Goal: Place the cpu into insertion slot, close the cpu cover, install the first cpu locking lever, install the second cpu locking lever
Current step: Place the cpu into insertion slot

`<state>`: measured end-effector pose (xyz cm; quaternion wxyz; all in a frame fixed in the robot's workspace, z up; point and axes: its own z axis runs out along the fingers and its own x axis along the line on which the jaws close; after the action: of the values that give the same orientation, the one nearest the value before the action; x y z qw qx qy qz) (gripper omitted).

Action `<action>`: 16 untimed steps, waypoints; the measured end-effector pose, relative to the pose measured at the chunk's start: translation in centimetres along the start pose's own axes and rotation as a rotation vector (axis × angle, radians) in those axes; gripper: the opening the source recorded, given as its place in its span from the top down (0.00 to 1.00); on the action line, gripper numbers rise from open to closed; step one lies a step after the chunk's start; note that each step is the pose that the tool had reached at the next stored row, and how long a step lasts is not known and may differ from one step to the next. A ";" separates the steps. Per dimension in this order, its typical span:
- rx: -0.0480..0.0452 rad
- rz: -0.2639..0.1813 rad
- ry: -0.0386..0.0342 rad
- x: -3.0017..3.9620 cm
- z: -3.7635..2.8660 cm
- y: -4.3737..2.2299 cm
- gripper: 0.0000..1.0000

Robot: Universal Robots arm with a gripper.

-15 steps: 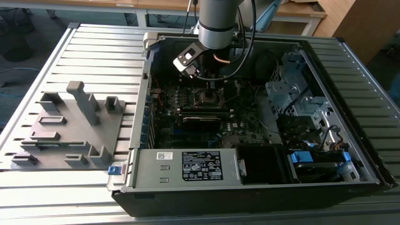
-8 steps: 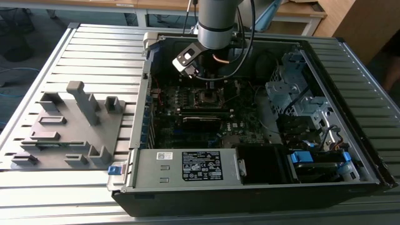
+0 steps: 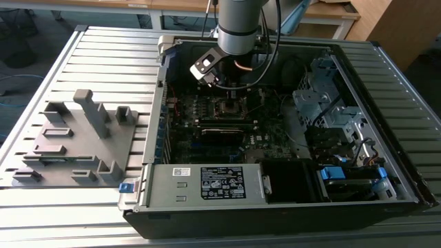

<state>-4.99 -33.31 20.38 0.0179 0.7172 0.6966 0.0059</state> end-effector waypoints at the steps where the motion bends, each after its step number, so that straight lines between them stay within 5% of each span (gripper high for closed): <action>1: 0.0000 0.000 -0.0001 0.00 0.00 0.00 0.90; 16: 0.0006 0.000 -0.0011 -0.01 0.61 -0.06 0.90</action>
<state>-5.03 -33.33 19.76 0.0181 0.7172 0.6966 0.0053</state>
